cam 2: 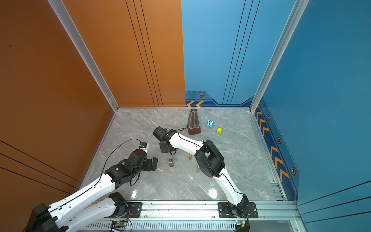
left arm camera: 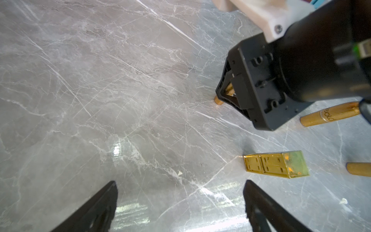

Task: Open the lipstick cap
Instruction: Pick up the lipstick at the center of the board.

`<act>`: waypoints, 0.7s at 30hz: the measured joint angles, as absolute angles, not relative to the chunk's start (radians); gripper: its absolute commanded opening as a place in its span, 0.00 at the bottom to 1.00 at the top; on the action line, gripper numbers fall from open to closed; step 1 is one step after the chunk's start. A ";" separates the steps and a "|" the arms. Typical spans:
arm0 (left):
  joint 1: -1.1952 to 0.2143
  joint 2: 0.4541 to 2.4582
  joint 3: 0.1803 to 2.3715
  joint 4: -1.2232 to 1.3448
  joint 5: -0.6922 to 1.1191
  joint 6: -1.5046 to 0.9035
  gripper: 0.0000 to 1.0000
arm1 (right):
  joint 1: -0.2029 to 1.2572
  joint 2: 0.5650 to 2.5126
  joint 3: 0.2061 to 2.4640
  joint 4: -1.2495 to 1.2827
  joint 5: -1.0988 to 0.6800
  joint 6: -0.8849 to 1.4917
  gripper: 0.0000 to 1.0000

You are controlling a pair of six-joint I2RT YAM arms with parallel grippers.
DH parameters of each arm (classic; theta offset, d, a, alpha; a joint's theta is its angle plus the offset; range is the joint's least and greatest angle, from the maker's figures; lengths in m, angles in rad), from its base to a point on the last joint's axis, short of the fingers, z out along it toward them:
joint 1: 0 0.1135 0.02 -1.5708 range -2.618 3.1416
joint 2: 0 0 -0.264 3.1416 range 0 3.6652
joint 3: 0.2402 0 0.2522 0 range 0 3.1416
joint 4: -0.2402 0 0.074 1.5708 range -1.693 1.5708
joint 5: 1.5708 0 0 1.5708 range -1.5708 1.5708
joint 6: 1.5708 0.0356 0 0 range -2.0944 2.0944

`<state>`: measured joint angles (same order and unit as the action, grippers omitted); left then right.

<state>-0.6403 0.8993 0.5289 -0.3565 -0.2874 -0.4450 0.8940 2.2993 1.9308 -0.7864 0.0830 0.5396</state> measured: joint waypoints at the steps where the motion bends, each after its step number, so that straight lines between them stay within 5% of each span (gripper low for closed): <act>1: -0.640 0.899 0.529 -0.356 -0.287 -0.445 0.98 | 0.894 2.302 1.932 -0.786 0.084 0.540 0.22; 14: -0.635 0.899 0.529 -0.352 -0.281 -0.402 0.98 | 0.891 2.294 1.936 -0.796 0.069 0.520 0.14; 21: -0.635 0.888 0.516 -0.202 -0.216 -0.270 0.98 | 0.854 2.115 1.834 -0.805 -0.037 0.498 0.14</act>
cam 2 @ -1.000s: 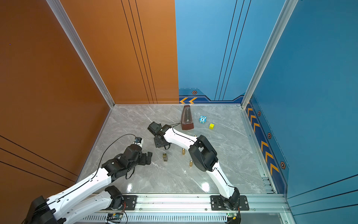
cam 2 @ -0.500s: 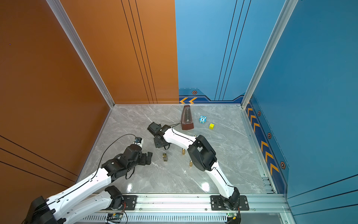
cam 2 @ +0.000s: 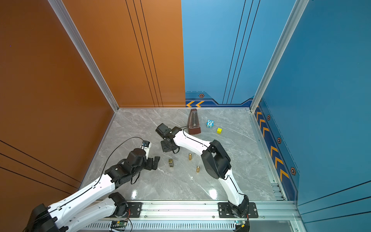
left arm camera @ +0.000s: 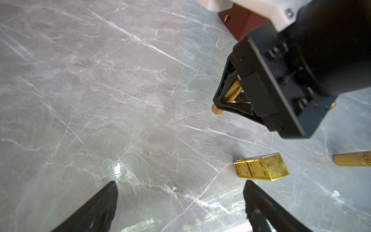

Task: Open the lipstick cap
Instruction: Pick up the lipstick at the center of the board, then open the cover of the lipstick.

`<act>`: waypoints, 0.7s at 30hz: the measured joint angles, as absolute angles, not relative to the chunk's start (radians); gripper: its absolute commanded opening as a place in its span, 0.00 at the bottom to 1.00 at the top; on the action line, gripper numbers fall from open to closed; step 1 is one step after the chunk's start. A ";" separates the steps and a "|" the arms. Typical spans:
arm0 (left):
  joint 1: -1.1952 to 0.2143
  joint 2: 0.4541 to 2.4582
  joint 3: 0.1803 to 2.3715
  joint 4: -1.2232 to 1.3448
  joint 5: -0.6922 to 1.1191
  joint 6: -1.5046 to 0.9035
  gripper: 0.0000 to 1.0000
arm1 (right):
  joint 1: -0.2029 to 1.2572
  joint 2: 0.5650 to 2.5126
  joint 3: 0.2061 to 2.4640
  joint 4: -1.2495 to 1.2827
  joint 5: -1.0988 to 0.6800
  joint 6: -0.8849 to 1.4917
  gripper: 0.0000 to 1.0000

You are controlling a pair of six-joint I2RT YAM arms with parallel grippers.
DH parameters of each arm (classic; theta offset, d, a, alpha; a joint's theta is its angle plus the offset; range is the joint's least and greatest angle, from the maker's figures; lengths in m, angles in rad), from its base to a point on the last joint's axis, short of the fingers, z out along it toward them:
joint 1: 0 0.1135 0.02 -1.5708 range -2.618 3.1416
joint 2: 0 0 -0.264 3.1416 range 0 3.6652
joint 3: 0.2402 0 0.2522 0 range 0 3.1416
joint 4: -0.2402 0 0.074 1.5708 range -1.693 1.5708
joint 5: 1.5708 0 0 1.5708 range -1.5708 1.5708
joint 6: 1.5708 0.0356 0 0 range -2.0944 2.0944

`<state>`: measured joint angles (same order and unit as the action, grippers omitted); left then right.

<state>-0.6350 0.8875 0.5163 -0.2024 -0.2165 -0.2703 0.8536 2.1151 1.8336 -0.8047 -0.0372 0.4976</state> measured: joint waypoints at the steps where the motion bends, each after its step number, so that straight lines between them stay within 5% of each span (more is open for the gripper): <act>1: -0.635 0.886 0.509 -0.168 -0.200 -0.252 0.99 | 0.844 2.086 1.821 -0.805 -0.054 0.494 0.14; 9: -0.634 0.932 0.469 0.033 -0.036 -0.089 0.97 | 0.748 1.867 1.710 -0.812 -0.202 0.467 0.12; 21: -0.621 1.056 0.477 0.199 0.210 0.038 0.64 | 0.711 1.811 1.610 -0.827 -0.455 0.461 0.11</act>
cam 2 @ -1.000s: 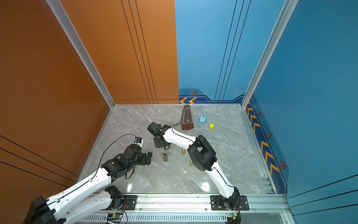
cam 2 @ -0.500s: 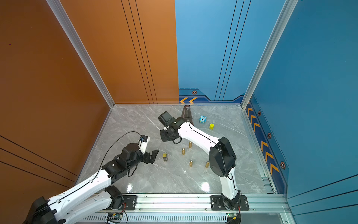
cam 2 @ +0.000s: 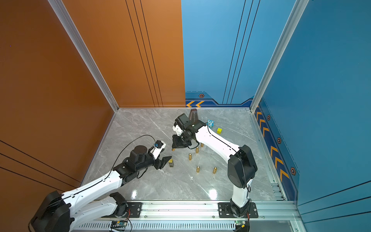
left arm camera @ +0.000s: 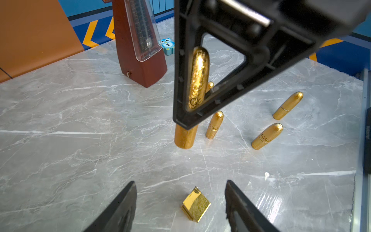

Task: Open the lipstick cap
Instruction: Open the cover of the lipstick.

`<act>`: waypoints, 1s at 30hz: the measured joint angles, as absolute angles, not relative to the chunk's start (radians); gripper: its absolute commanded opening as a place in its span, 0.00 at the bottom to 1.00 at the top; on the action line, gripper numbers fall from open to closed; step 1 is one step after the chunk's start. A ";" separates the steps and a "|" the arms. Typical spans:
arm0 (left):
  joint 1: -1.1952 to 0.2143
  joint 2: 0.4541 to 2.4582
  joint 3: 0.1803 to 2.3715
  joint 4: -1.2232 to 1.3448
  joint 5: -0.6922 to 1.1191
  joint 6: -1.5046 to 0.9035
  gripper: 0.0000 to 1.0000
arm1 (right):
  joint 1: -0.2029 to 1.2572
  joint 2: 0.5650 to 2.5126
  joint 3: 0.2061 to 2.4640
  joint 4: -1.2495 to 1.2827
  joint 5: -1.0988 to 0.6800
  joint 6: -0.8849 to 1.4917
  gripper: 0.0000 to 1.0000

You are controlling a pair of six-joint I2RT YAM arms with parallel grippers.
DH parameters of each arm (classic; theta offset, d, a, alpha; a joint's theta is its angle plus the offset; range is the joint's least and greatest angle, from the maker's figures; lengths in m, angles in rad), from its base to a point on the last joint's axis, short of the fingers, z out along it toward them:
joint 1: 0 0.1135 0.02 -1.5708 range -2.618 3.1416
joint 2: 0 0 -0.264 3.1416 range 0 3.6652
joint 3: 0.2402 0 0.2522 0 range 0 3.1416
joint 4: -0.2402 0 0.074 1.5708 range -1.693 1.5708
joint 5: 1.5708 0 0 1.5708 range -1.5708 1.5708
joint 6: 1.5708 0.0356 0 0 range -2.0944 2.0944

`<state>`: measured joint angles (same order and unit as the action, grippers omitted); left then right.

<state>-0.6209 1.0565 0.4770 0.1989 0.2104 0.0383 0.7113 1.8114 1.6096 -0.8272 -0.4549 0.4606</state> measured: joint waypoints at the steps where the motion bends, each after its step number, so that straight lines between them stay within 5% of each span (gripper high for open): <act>1: -0.621 1.069 0.482 0.202 0.226 0.043 0.62 | 0.711 1.806 1.605 -0.829 -0.472 0.461 0.11; 9: -0.622 1.112 0.509 0.249 0.311 0.052 0.37 | 0.711 1.787 1.601 -0.830 -0.543 0.461 0.10; 22: -0.623 1.146 0.519 0.288 0.331 0.054 0.13 | 0.707 1.787 1.582 -0.829 -0.592 0.480 0.10; 30: -0.628 1.147 0.519 0.295 0.315 0.051 0.00 | 0.706 1.776 1.571 -0.815 -0.587 0.480 0.31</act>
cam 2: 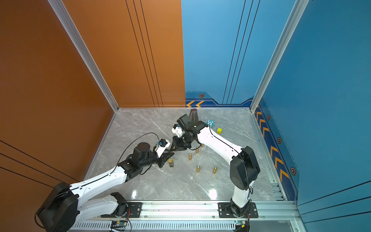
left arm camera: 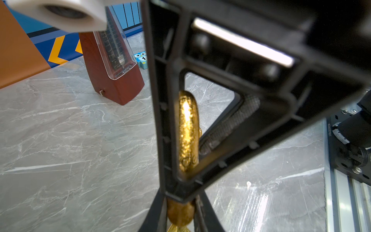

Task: Open the lipstick cap
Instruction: Open the cover of the lipstick.

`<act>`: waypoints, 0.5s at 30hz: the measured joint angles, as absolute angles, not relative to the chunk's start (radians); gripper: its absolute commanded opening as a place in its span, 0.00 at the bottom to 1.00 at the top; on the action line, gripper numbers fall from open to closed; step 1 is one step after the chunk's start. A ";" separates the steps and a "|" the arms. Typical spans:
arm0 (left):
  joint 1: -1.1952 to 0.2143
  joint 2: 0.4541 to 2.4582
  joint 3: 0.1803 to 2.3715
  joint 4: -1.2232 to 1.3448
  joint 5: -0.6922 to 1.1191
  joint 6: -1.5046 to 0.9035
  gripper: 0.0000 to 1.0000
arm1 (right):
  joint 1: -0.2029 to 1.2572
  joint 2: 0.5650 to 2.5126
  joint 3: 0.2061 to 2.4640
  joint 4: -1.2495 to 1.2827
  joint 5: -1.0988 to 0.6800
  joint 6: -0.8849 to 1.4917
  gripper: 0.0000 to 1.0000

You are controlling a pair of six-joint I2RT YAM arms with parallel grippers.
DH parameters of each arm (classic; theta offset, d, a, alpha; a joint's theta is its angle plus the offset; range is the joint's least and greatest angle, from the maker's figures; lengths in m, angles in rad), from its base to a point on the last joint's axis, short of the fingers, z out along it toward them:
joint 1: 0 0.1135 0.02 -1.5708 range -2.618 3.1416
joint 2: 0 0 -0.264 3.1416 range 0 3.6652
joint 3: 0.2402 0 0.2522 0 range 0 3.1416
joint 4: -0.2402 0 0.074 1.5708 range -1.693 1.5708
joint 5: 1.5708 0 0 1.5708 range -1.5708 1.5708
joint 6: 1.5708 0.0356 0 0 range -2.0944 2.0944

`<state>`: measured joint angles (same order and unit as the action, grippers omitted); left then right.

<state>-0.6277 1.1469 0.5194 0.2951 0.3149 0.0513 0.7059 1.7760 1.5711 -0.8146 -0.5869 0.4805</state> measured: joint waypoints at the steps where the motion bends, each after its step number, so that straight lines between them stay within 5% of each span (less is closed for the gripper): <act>1: -0.628 1.147 0.519 0.296 0.307 0.047 0.00 | 0.706 1.771 1.571 -0.811 -0.583 0.484 0.34; 9: -0.629 1.140 0.511 0.296 0.253 0.016 0.00 | 0.707 1.712 1.551 -0.765 -0.546 0.488 0.51; 15: -0.630 1.125 0.505 0.295 0.236 -0.005 0.00 | 0.708 1.705 1.509 -0.714 -0.525 0.487 0.45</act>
<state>-0.6304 1.1248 0.5053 0.2955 0.2356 -0.0048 0.7078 1.7054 1.5089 -0.7136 -0.5255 0.4870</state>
